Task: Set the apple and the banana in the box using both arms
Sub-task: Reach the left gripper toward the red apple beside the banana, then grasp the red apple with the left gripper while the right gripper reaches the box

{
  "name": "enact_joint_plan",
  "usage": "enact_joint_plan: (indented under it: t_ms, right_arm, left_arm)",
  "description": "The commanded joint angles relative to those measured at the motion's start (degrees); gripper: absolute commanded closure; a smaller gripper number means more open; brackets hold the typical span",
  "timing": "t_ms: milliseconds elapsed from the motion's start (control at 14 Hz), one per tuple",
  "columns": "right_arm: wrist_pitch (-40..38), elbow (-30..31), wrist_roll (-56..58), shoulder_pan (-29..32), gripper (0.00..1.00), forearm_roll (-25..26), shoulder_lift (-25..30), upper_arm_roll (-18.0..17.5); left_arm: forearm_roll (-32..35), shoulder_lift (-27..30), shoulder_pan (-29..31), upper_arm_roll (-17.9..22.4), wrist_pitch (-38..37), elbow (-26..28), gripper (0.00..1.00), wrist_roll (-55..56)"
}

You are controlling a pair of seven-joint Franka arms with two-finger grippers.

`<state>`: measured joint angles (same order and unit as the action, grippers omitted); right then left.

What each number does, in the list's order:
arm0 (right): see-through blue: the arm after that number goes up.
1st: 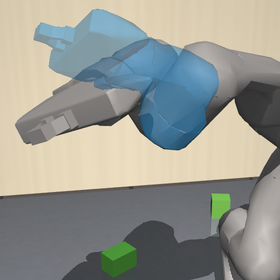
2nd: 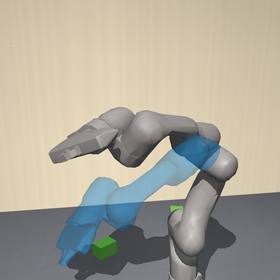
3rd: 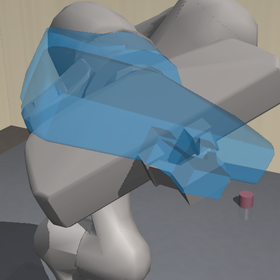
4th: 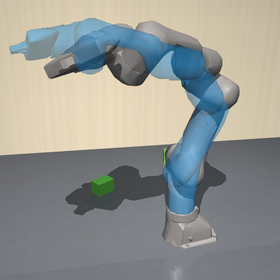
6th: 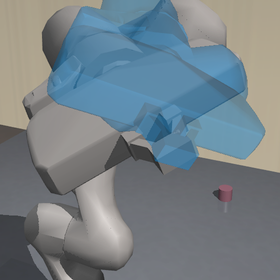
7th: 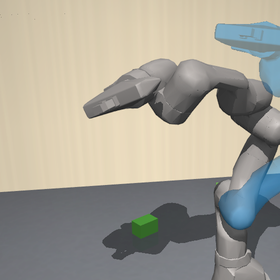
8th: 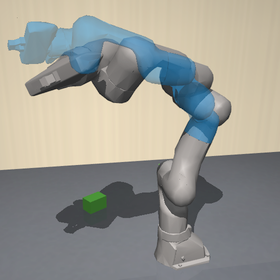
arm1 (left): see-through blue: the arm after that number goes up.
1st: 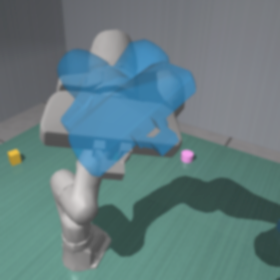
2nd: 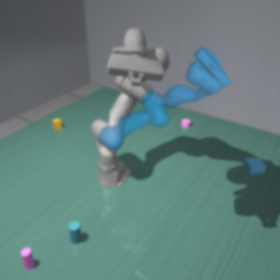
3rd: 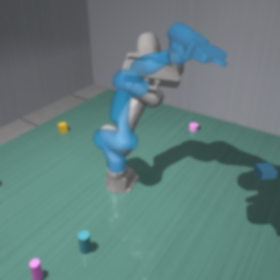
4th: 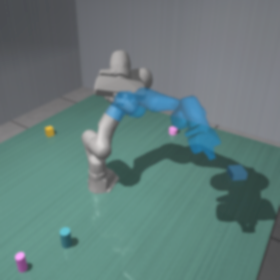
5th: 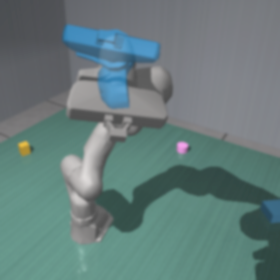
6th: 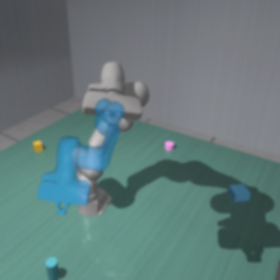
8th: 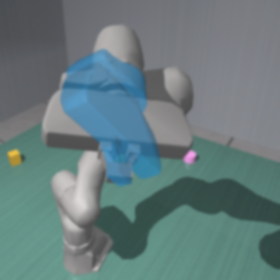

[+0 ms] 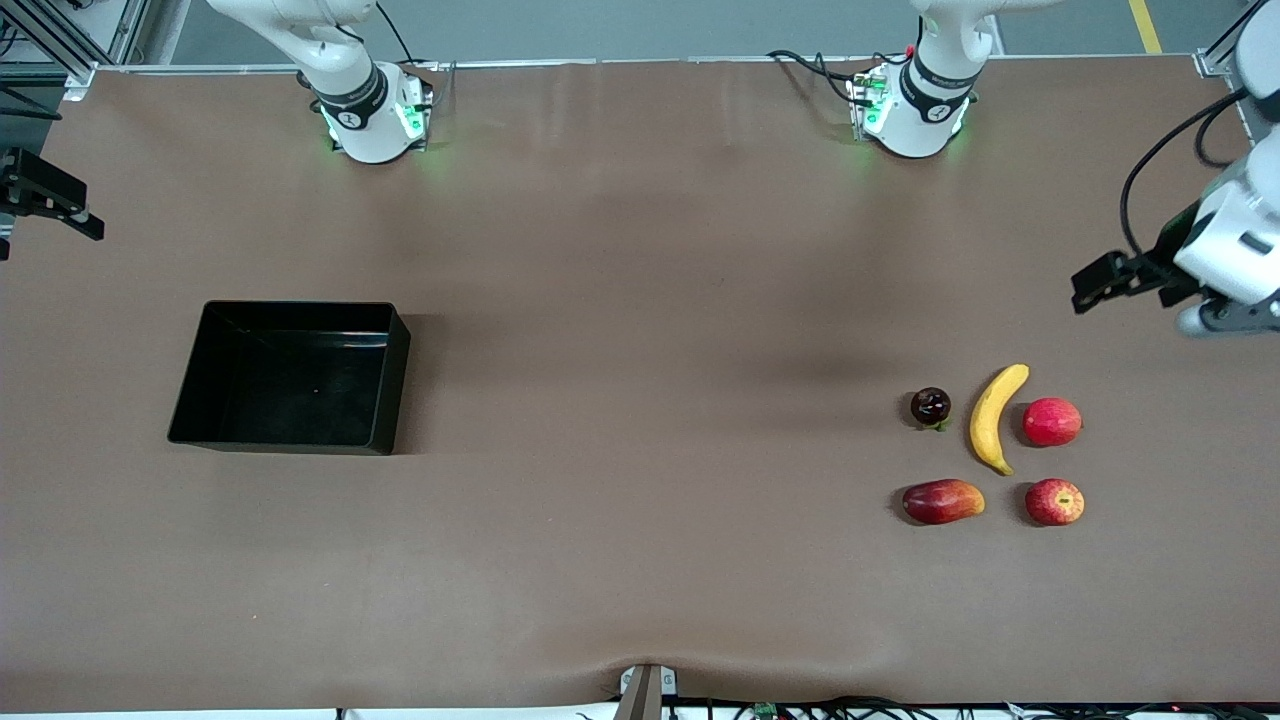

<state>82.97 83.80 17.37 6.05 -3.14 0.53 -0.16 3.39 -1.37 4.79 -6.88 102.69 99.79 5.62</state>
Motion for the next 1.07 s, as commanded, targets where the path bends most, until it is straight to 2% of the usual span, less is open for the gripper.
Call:
enact_joint_plan:
  t_ms: [0,285,427,569,712,997]
  right_arm:
    - [-0.27,0.57,0.56,2.83,0.00,-0.46,0.88,-2.66]
    - [-0.27,0.57,0.56,4.06,0.00,-0.55,0.44,-2.66]
    - [-0.09,0.31,0.30,4.50,0.00,-0.90,-1.48,-2.31]
    - [0.17,0.22,0.12,4.58,0.00,-1.17,-2.54,-1.60]
    - [0.52,0.05,0.39,4.58,0.00,-0.64,-5.95,-1.60]
    - [1.05,-1.88,0.47,6.52,0.00,-0.47,-11.67,-1.42]
  left_arm:
    - [0.91,-0.38,1.89,0.02,8.98,6.28,0.00,-0.70]
    - [1.35,-8.28,3.21,0.02,17.43,5.86,0.00,-0.70]
    - [1.53,-11.53,3.21,0.11,21.57,5.51,0.00,-0.70]
    - [4.58,-14.96,3.39,0.02,25.08,4.37,0.00,-0.70]
    - [8.19,-18.82,3.39,0.02,27.73,2.09,0.00,-0.70]
    - [8.65,-26.65,4.52,0.02,28.61,-5.02,0.00,-0.79]
